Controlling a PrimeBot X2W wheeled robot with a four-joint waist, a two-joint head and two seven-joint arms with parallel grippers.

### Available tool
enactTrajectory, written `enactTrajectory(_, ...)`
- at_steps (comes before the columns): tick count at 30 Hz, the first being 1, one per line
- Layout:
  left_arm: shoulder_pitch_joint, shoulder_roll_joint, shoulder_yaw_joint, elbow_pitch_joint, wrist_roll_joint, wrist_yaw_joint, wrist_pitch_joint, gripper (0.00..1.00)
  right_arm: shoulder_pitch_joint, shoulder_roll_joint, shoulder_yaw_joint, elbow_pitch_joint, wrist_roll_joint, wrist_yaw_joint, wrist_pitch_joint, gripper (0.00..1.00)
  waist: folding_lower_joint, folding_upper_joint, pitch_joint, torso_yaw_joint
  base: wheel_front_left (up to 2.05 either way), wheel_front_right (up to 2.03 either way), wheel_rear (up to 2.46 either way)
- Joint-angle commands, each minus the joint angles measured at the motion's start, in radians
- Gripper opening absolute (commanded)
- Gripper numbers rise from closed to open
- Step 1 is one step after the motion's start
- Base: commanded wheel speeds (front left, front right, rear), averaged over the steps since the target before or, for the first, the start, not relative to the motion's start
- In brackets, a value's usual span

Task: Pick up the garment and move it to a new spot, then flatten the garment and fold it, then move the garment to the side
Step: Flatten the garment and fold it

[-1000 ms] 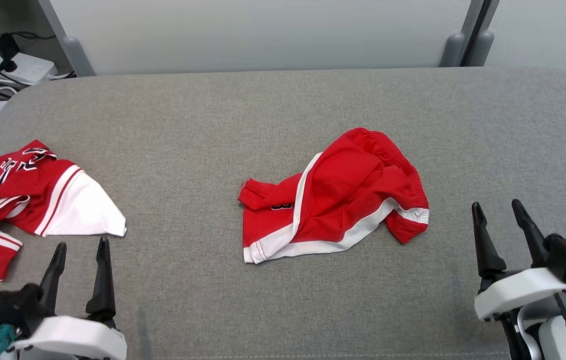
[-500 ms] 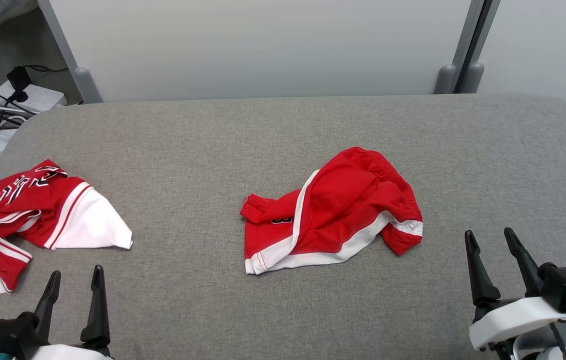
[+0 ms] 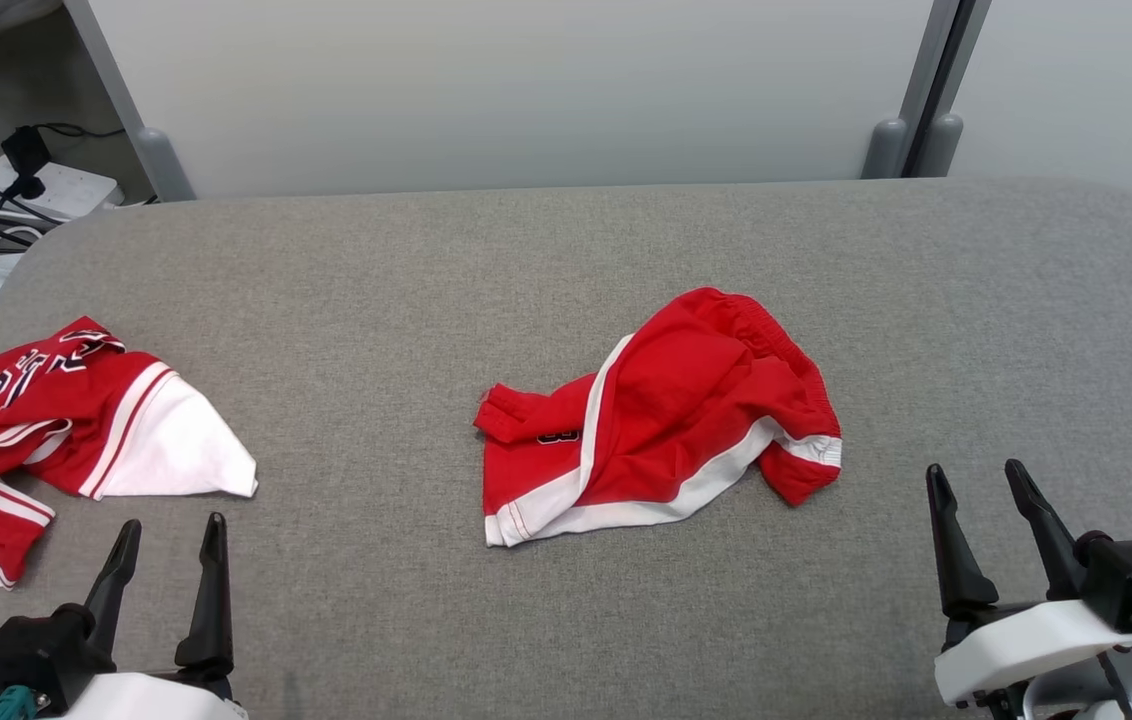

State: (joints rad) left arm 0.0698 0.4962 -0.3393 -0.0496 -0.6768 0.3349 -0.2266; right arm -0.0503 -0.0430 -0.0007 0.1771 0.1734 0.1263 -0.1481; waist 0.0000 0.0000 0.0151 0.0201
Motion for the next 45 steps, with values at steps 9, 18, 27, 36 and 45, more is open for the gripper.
enactTrajectory(9,-0.192,0.012,-0.082,-0.030,0.053,-0.081,0.062,1.00,-0.041,-0.008,0.028,-0.044,-0.009,0.004,0.006,1.00,0.0000,0.0000,0.051,-0.009,0.00,0.00,0.00)
enactTrajectory(18,-0.375,-0.084,-0.256,0.113,0.069,-0.241,0.158,1.00,-0.083,-0.007,0.067,-0.044,-0.004,0.004,-0.004,1.00,0.0000,0.0000,0.130,-0.064,0.00,0.00,0.00)
enactTrajectory(27,-0.513,-0.182,-0.337,0.343,0.077,-0.342,0.167,1.00,-0.131,-0.007,0.084,-0.023,0.016,0.004,-0.035,1.00,0.0000,0.0000,0.224,-0.139,0.00,0.00,0.00)
enactTrajectory(36,-0.585,-0.199,-0.359,0.506,0.082,-0.359,0.212,1.00,-0.158,-0.007,0.085,0.009,0.027,0.004,-0.064,1.00,0.0000,0.0000,0.258,-0.170,0.00,0.00,0.00)
enactTrajectory(45,-0.594,-0.186,-0.365,0.492,0.075,-0.342,0.261,0.00,-0.162,-0.007,0.077,0.028,0.034,0.004,-0.080,1.00,0.0000,0.0000,0.256,-0.158,0.00,0.00,0.00)
